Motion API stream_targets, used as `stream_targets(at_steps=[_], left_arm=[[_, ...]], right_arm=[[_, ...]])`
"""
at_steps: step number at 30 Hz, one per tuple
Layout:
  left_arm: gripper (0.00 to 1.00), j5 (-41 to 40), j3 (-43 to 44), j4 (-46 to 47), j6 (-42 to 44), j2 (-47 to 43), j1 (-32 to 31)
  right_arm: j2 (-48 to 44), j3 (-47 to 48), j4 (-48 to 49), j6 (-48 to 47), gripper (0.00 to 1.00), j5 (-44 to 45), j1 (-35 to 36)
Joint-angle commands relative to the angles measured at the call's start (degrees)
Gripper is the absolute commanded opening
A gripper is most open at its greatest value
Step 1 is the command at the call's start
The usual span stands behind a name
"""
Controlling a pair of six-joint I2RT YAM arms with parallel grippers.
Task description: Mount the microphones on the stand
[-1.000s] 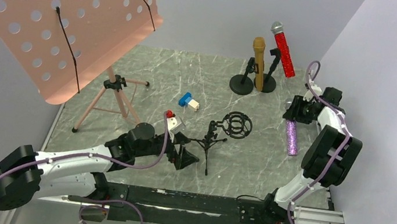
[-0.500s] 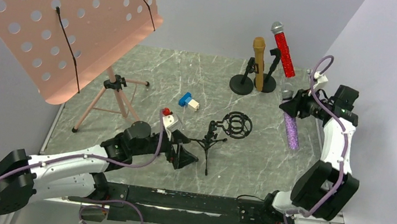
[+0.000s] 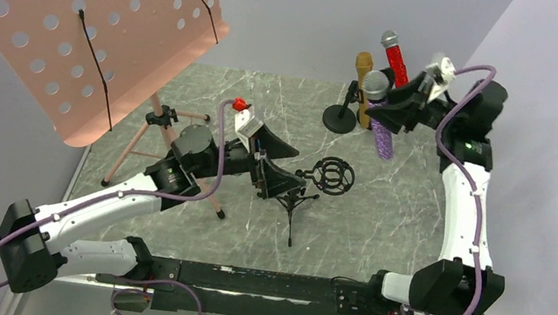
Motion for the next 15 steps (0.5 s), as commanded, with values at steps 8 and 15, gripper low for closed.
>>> stream_targets(at_steps=[8,15], left_arm=[[0.99,-0.9,8.1,14.6,0.1,10.7,0.6],[0.99,-4.1,18.9,21.0,-1.1,21.5,-0.5]], right_arm=[[9.3,3.3,99.5,87.7,0.11,1.7,12.3],[2.7,-0.5,74.7,69.4,0.11,5.1,15.1]])
